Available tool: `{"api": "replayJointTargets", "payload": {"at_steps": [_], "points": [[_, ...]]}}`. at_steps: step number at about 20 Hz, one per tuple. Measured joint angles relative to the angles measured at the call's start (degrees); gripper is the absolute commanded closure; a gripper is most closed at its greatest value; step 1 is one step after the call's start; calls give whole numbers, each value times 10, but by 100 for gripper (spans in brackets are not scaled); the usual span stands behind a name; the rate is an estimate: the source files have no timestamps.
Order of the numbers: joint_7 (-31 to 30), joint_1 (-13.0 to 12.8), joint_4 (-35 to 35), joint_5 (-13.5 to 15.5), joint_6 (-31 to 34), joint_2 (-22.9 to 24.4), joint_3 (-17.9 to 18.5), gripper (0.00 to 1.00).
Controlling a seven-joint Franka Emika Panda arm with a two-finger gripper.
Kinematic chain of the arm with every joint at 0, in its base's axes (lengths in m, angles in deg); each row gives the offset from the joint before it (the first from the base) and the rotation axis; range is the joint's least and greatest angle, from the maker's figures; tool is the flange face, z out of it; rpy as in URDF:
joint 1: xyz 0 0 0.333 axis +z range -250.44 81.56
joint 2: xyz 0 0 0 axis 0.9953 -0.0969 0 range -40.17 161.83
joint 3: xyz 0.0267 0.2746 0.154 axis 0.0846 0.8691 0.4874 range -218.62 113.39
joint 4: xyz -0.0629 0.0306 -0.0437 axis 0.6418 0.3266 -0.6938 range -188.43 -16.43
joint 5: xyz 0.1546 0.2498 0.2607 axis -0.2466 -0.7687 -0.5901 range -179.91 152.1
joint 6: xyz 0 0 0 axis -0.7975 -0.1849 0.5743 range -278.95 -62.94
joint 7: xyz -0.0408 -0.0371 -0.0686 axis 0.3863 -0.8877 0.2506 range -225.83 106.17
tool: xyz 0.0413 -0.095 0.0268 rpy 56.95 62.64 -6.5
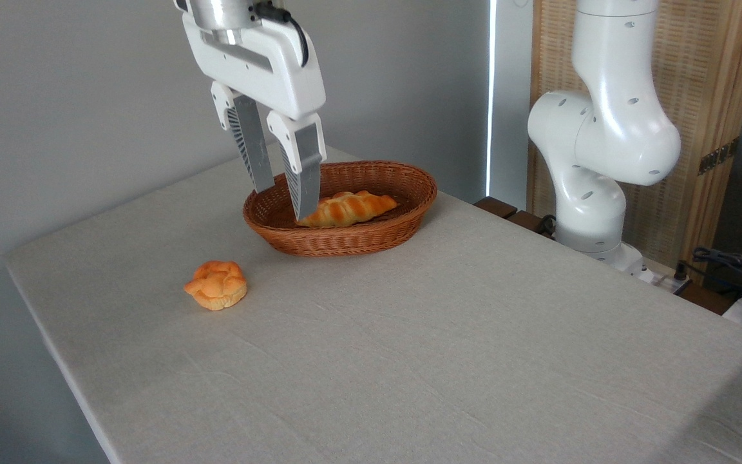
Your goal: Put bread into the basket
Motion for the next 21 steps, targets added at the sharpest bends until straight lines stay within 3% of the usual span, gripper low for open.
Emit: {"api": "replayJointTargets", "payload": {"at_steps": [14, 17, 21], "points": [[0, 0, -24, 0, -23, 1, 0, 0], [-2, 0, -24, -22, -24, 1, 0, 0], [-5, 0, -24, -25, -24, 1, -1, 0]]}}
